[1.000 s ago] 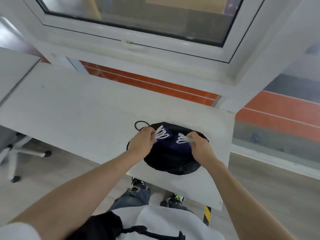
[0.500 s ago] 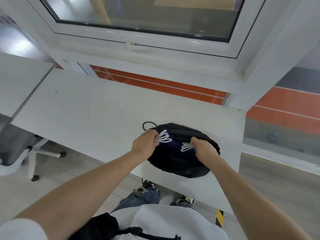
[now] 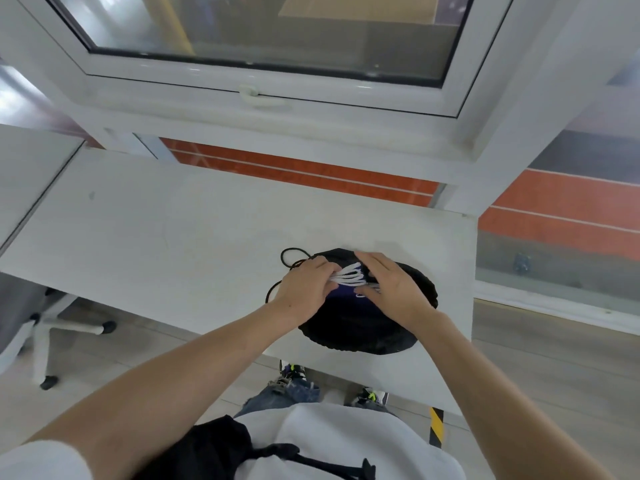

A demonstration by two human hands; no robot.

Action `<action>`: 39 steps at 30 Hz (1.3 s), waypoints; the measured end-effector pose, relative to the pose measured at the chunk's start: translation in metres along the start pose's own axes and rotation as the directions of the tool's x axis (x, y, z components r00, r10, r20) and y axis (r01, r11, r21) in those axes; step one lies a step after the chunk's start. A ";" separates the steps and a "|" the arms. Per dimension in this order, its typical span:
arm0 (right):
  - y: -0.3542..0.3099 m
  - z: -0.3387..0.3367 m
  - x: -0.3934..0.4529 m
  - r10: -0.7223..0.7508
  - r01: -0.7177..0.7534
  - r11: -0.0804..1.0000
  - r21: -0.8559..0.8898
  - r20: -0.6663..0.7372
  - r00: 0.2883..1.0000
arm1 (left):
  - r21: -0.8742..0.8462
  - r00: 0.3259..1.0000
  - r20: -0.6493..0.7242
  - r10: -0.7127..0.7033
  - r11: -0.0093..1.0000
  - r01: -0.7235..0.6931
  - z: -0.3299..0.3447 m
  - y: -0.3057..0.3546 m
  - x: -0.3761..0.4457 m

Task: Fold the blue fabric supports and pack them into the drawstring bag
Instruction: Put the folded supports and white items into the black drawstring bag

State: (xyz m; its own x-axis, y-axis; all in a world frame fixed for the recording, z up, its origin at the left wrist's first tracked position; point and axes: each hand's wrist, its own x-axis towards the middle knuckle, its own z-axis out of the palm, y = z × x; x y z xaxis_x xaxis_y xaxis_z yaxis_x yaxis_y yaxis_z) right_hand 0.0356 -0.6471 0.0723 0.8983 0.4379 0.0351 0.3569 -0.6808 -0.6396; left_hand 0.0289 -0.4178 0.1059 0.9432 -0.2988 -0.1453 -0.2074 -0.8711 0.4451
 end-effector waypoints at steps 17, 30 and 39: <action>-0.011 0.006 -0.015 0.517 -0.462 0.827 0.321 -0.109 0.849 | -0.126 0.918 0.220 -0.331 0.923 0.363 0.028 -0.068 -0.012; -0.017 0.050 0.005 0.457 -0.447 0.850 0.277 0.034 0.889 | -0.551 0.832 0.197 -0.518 0.644 0.531 0.005 -0.046 0.000; -0.003 0.071 0.030 0.440 -0.410 0.894 -0.181 0.172 0.881 | -0.483 0.913 0.026 -0.407 0.795 0.368 -0.020 -0.044 -0.001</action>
State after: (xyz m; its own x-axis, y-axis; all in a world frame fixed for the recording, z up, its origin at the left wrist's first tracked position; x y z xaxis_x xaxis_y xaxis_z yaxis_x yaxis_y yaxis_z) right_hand 0.0437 -0.5906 0.0206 0.9046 0.1878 -0.3827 -0.0033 -0.8947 -0.4467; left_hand 0.0422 -0.3718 0.1040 0.9389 0.0711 -0.3368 0.3074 -0.6136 0.7273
